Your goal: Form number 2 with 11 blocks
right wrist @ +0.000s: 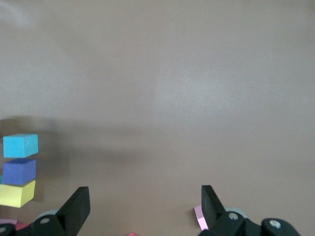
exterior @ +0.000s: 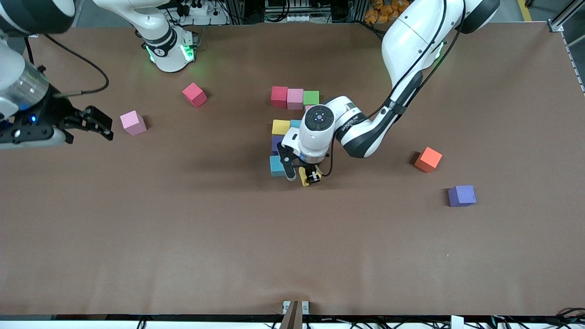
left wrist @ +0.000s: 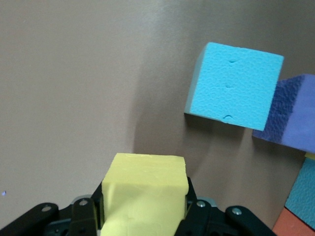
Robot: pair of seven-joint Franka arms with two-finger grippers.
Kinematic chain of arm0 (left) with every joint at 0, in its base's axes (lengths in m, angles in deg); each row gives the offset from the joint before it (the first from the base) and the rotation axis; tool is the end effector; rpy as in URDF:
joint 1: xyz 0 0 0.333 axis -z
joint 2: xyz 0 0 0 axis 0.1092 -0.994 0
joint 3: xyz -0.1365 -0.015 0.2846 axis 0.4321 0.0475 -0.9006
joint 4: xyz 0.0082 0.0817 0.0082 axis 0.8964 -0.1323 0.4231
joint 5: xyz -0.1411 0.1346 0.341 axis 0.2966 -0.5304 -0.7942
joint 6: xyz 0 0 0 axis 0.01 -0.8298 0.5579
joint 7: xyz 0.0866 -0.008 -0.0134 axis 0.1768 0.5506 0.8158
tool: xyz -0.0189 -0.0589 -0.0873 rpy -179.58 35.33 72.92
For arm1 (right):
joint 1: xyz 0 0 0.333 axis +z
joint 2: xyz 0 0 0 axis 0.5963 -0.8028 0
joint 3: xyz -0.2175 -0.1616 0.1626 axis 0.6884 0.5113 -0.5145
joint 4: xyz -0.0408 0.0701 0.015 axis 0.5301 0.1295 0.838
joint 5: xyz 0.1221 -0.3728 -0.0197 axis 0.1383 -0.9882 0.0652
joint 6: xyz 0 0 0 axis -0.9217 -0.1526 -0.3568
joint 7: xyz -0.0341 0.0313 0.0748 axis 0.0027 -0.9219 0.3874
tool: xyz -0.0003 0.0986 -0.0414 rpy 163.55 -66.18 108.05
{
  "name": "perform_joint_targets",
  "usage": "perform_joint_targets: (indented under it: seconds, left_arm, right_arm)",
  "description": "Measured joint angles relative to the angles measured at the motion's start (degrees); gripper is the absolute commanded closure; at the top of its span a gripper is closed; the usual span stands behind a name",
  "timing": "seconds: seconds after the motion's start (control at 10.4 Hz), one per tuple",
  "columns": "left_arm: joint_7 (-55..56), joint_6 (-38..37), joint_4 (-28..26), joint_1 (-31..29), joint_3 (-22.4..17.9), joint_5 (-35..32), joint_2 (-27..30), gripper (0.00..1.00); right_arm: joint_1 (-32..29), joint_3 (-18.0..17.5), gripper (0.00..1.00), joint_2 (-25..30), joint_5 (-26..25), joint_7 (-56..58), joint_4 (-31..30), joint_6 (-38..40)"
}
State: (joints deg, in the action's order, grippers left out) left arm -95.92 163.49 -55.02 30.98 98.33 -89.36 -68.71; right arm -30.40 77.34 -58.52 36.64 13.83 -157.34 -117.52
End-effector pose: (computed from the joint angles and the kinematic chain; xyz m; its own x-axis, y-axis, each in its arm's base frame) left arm 0.5229 -0.4819 0.2323 0.2619 -0.9597 0.1023 -0.9617 -0.2684 -0.0559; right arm 0.5588 0.0656 0.6102 0.9943 0.0824 0.0672 0.0833 -0.9965 -0.0102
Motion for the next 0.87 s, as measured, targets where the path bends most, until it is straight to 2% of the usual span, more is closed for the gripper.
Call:
perform_joint_targets:
  seconds: [0.48,0.87]
  left_arm:
    - [-4.0,-0.3,0.0,2.3,0.0,0.0,-0.8,0.49]
    - [-4.1,-0.3,0.0,3.2,0.0,0.0,-1.9,0.49]
  right_arm:
    - [-1.1,0.4,0.00,0.9,-0.1,3.4,1.1,4.6]
    - [-7.5,1.4,0.00,1.0,-0.5,6.9,2.3,5.0]
